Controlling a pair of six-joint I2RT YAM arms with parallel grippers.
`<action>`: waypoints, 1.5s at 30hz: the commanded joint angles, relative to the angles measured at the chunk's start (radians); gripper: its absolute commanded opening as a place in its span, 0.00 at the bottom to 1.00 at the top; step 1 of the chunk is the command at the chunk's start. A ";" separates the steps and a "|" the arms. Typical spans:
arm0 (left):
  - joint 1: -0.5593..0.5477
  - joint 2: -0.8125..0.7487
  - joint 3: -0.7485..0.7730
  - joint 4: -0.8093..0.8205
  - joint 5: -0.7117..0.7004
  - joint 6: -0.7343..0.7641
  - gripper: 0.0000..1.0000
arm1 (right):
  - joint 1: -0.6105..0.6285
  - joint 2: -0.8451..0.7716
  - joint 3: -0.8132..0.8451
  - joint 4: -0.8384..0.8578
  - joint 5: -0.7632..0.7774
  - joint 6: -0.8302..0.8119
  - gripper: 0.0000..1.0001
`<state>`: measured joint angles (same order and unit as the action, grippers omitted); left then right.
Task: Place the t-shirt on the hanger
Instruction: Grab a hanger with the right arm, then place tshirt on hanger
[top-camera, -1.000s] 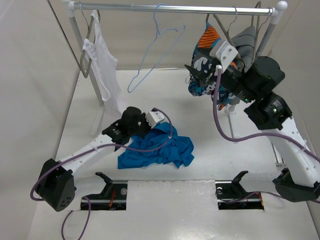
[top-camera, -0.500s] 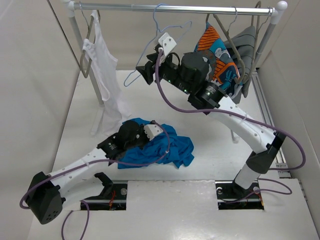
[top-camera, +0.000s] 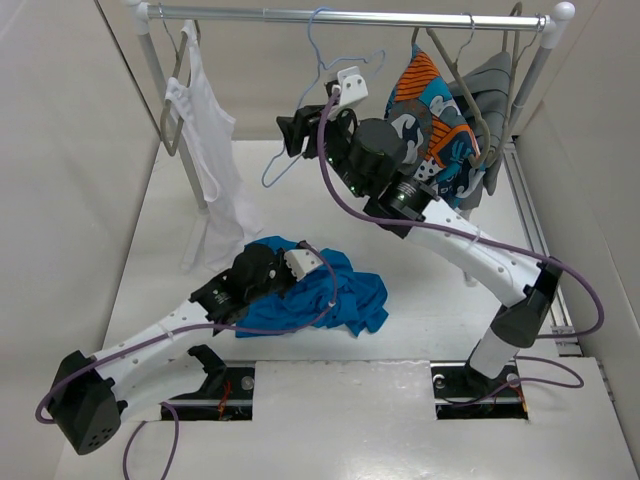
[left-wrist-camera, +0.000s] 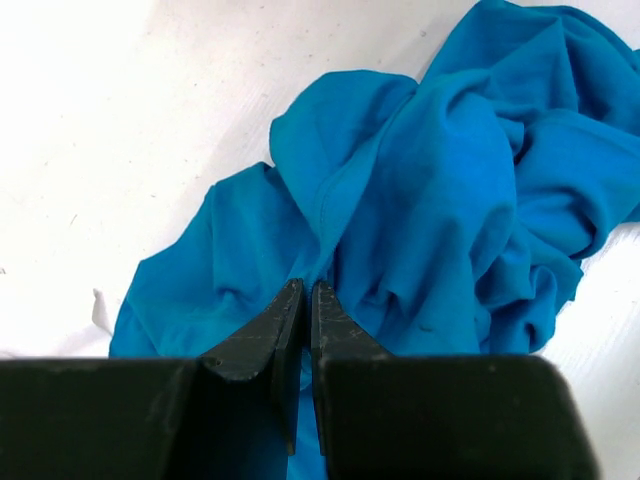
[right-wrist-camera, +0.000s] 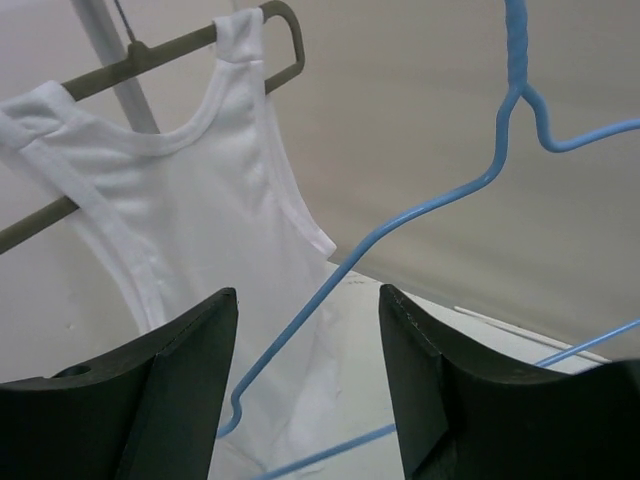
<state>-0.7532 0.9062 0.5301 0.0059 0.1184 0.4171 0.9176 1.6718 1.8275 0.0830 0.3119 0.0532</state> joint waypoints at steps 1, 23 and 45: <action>-0.006 -0.024 -0.005 0.040 -0.008 -0.014 0.00 | 0.001 0.025 0.067 0.070 0.073 0.039 0.64; -0.006 -0.064 0.004 0.063 -0.008 -0.063 0.00 | -0.120 -0.239 -0.266 0.072 -0.394 -0.030 0.00; -0.006 0.052 0.172 0.149 -0.010 -0.239 0.00 | -0.240 -1.114 -1.114 -0.423 -1.091 -0.035 0.00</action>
<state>-0.7536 0.9257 0.6010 0.0864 0.1265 0.2287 0.6746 0.6903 0.7429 -0.3164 -0.7013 -0.0708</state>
